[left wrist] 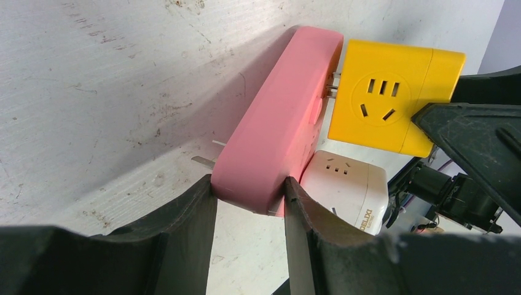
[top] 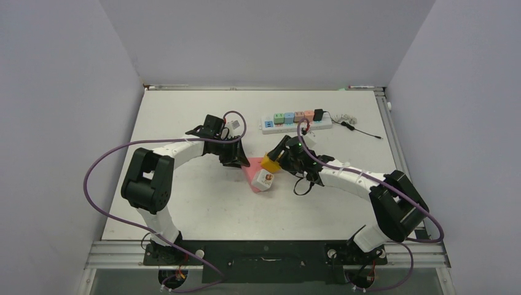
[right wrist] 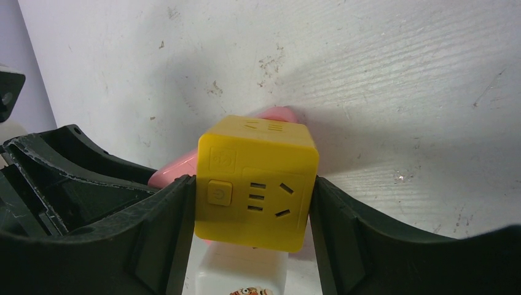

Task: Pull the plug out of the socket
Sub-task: Remove the plug from the socket.

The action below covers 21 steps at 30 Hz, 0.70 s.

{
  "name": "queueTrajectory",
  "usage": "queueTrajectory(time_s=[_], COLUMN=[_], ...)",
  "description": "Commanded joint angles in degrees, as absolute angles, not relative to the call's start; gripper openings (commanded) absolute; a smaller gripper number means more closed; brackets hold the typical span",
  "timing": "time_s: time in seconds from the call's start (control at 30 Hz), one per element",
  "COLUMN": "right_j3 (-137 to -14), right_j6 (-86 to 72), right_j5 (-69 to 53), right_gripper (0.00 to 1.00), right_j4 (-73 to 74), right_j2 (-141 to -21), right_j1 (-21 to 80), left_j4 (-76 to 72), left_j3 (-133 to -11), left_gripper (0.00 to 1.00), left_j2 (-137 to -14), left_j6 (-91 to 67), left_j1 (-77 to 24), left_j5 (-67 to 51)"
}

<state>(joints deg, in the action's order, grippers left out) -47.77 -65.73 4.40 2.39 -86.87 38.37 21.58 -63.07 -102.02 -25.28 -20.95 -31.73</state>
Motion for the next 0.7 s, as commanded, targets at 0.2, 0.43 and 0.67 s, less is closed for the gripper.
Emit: queueTrajectory(time_s=[0.2, 0.43, 0.67], right_j3=[-52.46, -58.34, -62.32], right_j6=[-64.3, -62.64, -61.63], right_j5=[19.68, 25.8, 29.88], right_gripper=[0.05, 0.05, 0.05], right_j4=[12.82, 17.26, 20.46], right_j2=[-87.3, -90.27, -92.26], right_j1=[43.31, 48.17, 51.1], left_j4=[23.75, 23.84, 23.89], left_j3=[-63.57, -63.63, -63.73], left_gripper=[0.0, 0.0, 0.0], left_j2=[-102.22, -102.04, -102.04], left_j6=[-21.36, -21.26, -21.27], left_j1=[-20.65, -20.83, -20.92], left_j5=[-23.14, -23.03, -23.13])
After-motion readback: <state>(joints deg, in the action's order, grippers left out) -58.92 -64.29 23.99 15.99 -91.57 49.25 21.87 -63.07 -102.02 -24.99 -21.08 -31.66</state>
